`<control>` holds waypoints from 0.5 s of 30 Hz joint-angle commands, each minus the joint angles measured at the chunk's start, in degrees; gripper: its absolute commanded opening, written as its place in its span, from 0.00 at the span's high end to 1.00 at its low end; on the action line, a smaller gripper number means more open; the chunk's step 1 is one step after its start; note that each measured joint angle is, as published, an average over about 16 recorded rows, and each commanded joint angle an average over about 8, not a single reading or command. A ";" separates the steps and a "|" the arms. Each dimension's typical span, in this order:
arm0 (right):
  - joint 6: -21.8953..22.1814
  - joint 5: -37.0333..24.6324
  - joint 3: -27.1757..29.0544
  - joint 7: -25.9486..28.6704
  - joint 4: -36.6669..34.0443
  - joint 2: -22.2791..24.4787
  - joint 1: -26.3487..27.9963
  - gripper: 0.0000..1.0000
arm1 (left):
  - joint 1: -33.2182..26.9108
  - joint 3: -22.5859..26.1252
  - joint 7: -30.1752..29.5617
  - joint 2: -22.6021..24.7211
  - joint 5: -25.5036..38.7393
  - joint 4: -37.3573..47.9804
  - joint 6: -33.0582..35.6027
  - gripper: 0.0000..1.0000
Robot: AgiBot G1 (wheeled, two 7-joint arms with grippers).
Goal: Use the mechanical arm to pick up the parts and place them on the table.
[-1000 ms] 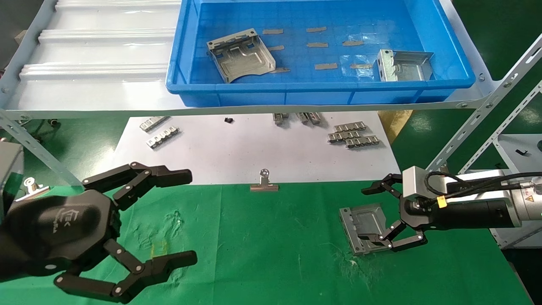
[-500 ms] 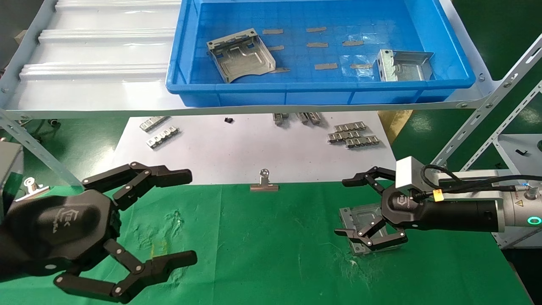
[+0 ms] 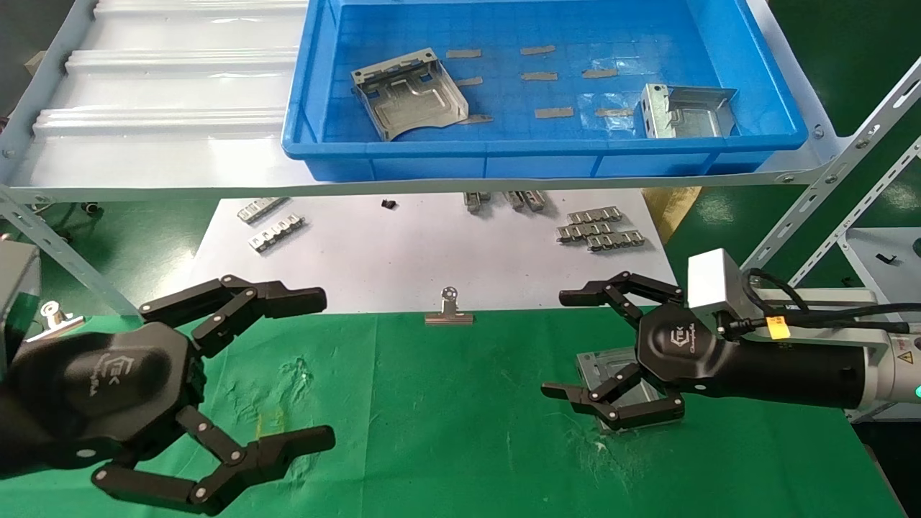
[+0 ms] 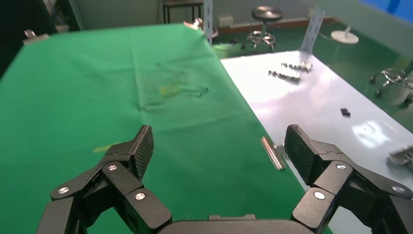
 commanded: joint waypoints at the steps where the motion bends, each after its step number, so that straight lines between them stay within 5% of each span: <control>1: 0.18 0.80 1.37 1.52 2.46 0.66 -1.33 0.00 | 0.00 0.00 0.00 0.00 0.00 0.00 0.00 0.00; 15: 1.47 6.36 10.96 12.12 19.65 5.23 -10.63 0.00 | 0.00 0.00 0.00 0.00 0.00 0.00 0.00 0.00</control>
